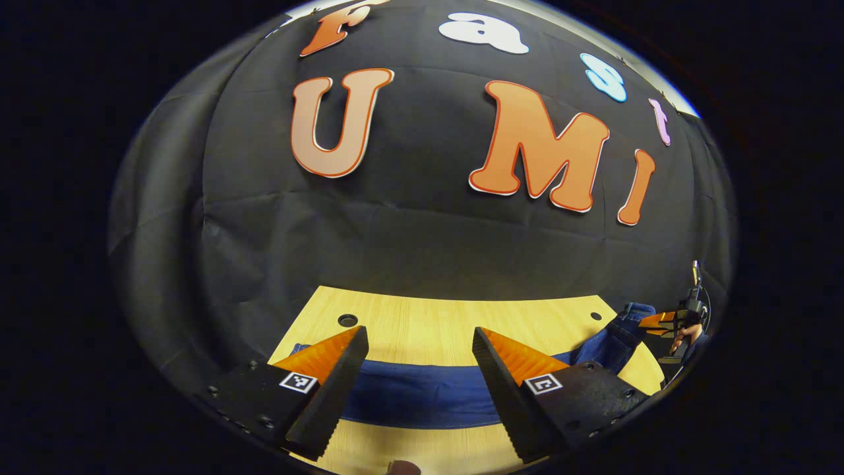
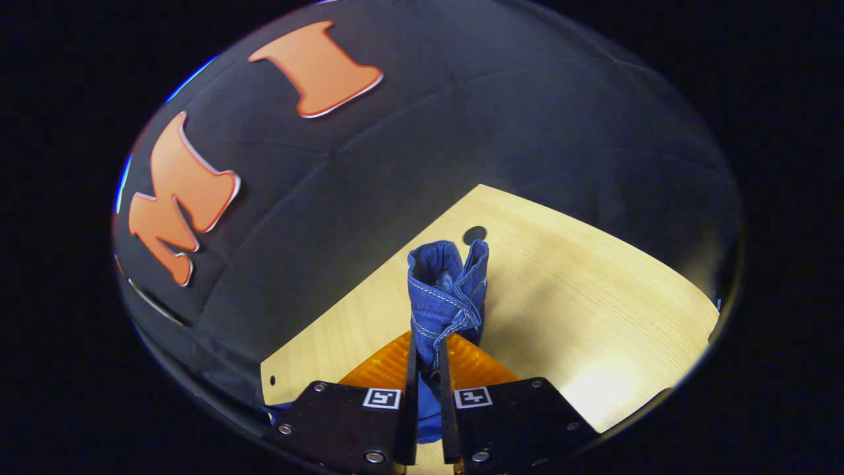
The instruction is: Grasp the waist and the cuffs of the jeans and fold them to make the two legs overlap; first hold the waist and fold one-third of the jeans toward the cuffs, then hold the cuffs and fold the remaining one-third in the same direction to finish folding.
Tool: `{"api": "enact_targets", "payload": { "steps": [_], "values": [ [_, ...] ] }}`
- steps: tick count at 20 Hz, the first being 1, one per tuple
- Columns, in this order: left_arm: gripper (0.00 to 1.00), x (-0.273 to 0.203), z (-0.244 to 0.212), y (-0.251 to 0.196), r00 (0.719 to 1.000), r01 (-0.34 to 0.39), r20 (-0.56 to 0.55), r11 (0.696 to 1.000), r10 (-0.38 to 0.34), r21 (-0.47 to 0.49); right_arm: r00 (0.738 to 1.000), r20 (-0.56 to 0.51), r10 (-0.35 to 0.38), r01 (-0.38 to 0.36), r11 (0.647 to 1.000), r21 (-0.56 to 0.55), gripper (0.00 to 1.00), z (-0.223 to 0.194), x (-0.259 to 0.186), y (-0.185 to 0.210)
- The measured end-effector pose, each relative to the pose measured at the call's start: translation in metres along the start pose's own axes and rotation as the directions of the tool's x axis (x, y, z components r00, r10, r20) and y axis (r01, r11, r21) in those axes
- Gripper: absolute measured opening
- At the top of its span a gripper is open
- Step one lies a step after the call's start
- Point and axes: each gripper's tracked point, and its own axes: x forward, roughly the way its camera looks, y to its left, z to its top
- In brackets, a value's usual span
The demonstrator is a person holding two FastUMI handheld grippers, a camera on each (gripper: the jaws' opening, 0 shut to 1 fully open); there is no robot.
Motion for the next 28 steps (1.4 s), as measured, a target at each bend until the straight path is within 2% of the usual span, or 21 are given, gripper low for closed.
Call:
{"api": "enact_targets", "payload": {
  "steps": [7, 15, 20, 23, 25, 26, 28],
  "values": [
    [0.98, -0.008, -0.01, 0.034, 1.0, -0.018, -0.012, 0.999, 0.017, -0.045, 0.989, -0.043, 0.144, -0.149, 0.979, -0.142, 0.16, -0.042, -0.02, 0.105],
    [0.98, -0.017, -0.022, 0.078, 0.997, -0.066, -0.033, 0.994, 0.063, -0.088, 0.958, -0.138, 0.251, -0.274, 0.945, -0.18, 0.15, -0.113, -0.025, 0.196],
    [0.98, -0.015, -0.037, 0.111, 0.993, -0.108, -0.071, 0.986, 0.099, -0.131, 0.951, -0.2, 0.235, -0.281, 0.927, -0.248, 0.15, -0.164, -0.016, 0.228],
    [0.98, -0.015, -0.053, 0.13, 0.988, -0.126, -0.109, 0.976, 0.108, -0.176, 0.955, -0.232, 0.183, -0.249, 0.92, -0.301, 0.15, -0.195, -0.009, 0.236],
    [0.98, -0.012, -0.063, 0.144, 0.983, -0.149, -0.139, 0.967, 0.122, -0.206, 0.949, -0.268, 0.165, -0.25, 0.913, -0.323, 0.15, -0.213, -0.007, 0.242],
    [0.98, -0.01, -0.068, 0.15, 0.98, -0.158, -0.154, 0.962, 0.125, -0.223, 0.939, -0.296, 0.172, -0.267, 0.91, -0.317, 0.17, -0.222, -0.008, 0.247],
    [0.98, -0.006, -0.083, 0.162, 0.975, -0.164, -0.19, 0.952, 0.117, -0.257, 0.918, -0.316, 0.239, -0.33, 0.902, -0.277, 0.36, -0.23, -0.018, 0.266]
  ]
}}
